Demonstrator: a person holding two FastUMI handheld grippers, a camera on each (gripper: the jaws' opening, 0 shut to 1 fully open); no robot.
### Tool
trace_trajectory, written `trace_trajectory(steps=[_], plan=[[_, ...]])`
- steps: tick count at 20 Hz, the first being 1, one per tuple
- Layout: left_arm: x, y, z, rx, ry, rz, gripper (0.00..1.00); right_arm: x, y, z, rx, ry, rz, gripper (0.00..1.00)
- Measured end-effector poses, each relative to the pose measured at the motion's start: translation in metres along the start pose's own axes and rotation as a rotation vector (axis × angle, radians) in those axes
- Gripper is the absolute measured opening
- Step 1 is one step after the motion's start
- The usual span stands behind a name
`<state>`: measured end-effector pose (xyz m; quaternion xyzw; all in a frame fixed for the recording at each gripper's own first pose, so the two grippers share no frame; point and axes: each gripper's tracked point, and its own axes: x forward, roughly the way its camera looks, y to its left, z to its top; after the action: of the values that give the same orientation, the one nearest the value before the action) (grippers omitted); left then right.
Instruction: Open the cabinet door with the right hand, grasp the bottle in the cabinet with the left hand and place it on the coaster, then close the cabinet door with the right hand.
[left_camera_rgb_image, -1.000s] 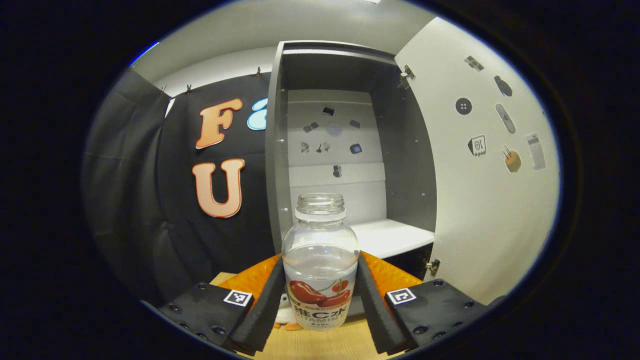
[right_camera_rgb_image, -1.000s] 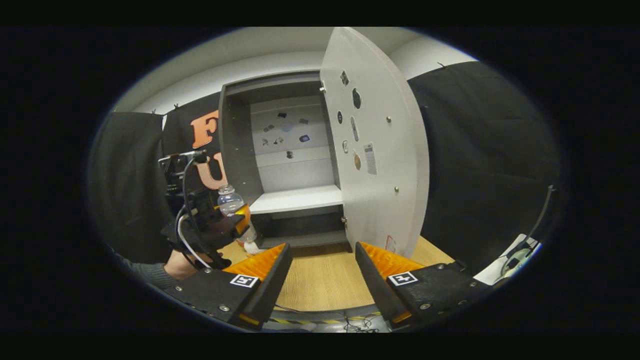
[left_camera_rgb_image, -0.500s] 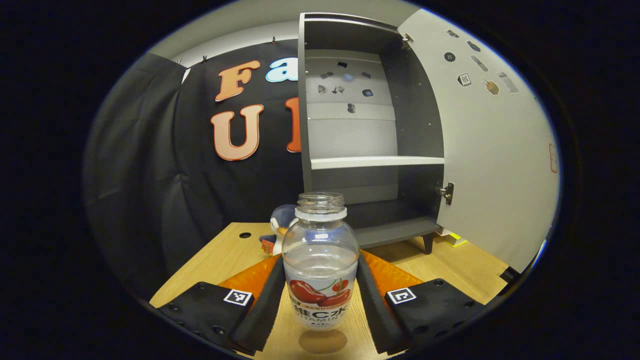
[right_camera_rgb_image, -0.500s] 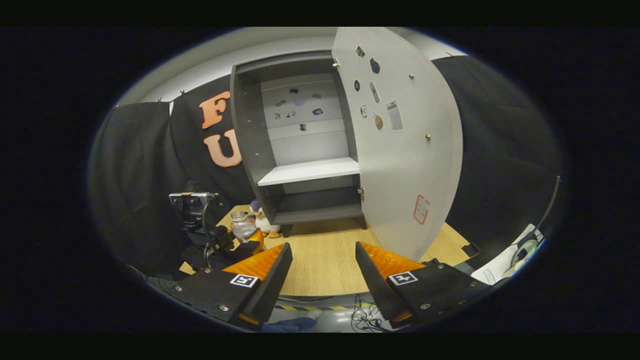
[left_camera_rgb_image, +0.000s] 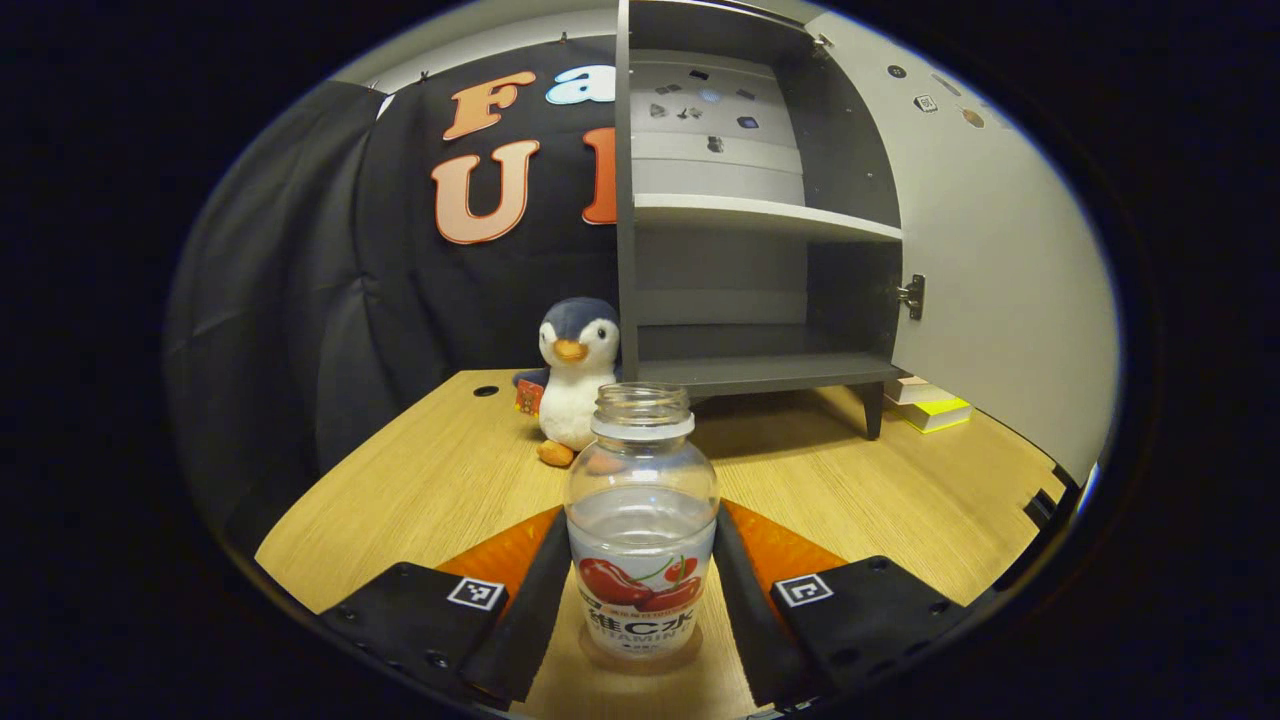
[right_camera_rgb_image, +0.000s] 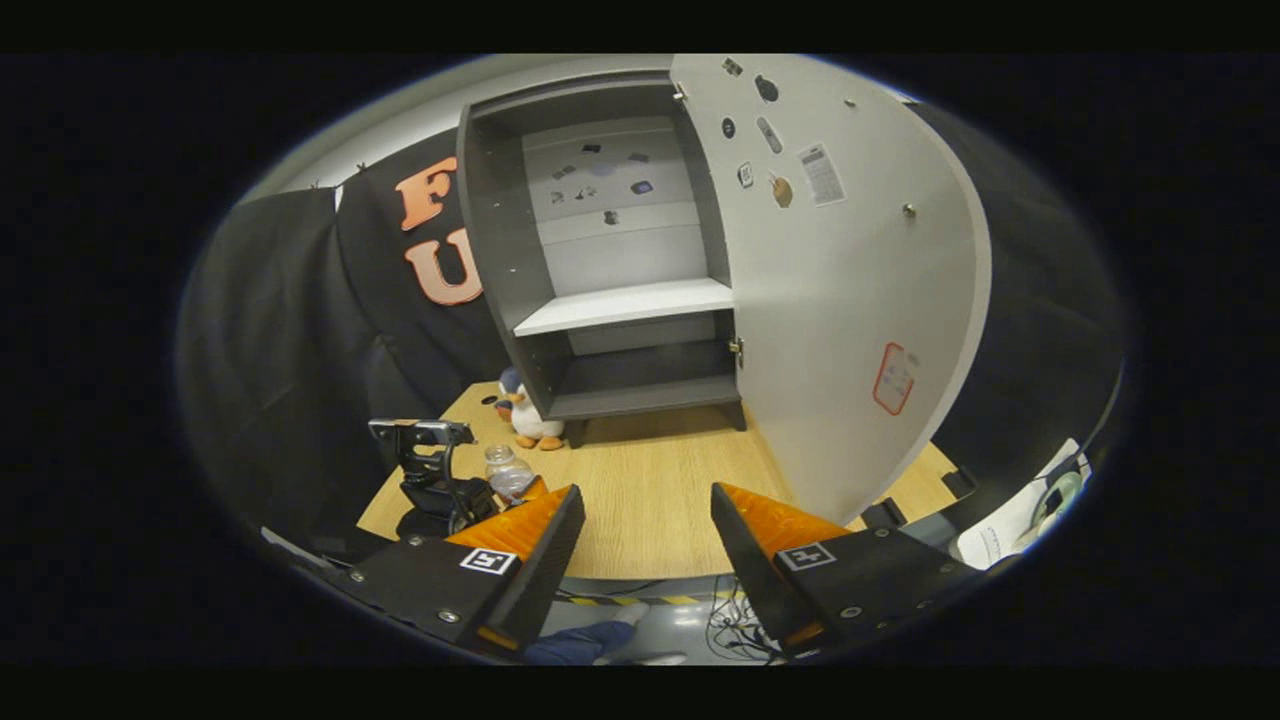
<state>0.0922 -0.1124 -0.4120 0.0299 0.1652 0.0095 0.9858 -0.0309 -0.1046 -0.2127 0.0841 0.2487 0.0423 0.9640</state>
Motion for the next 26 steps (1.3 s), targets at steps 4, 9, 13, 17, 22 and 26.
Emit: trace_trajectory(steps=[4,9,13,17,22,26], plan=[[0.0,0.001,0.001,0.009,-0.021,0.001,0.84,0.003,0.002,-0.003,-0.007,0.022,0.005,0.8],[-0.012,0.002,-0.007,-0.017,0.015,0.022,0.85,0.003,0.009,-0.001,0.004,0.023,0.013,0.81],[-0.016,0.004,-0.035,-0.08,0.098,0.013,0.92,-0.001,0.012,-0.01,0.007,0.04,0.02,0.81],[-0.019,0.001,-0.028,-0.085,0.069,-0.001,0.96,-0.004,0.008,-0.013,0.024,0.042,0.023,0.81],[-0.019,0.001,-0.021,-0.057,0.046,-0.002,0.96,-0.006,0.009,-0.012,0.04,0.039,0.034,0.81],[-0.021,0.006,-0.014,-0.069,0.027,0.003,0.97,-0.005,0.01,-0.011,0.039,0.032,0.038,0.82]])
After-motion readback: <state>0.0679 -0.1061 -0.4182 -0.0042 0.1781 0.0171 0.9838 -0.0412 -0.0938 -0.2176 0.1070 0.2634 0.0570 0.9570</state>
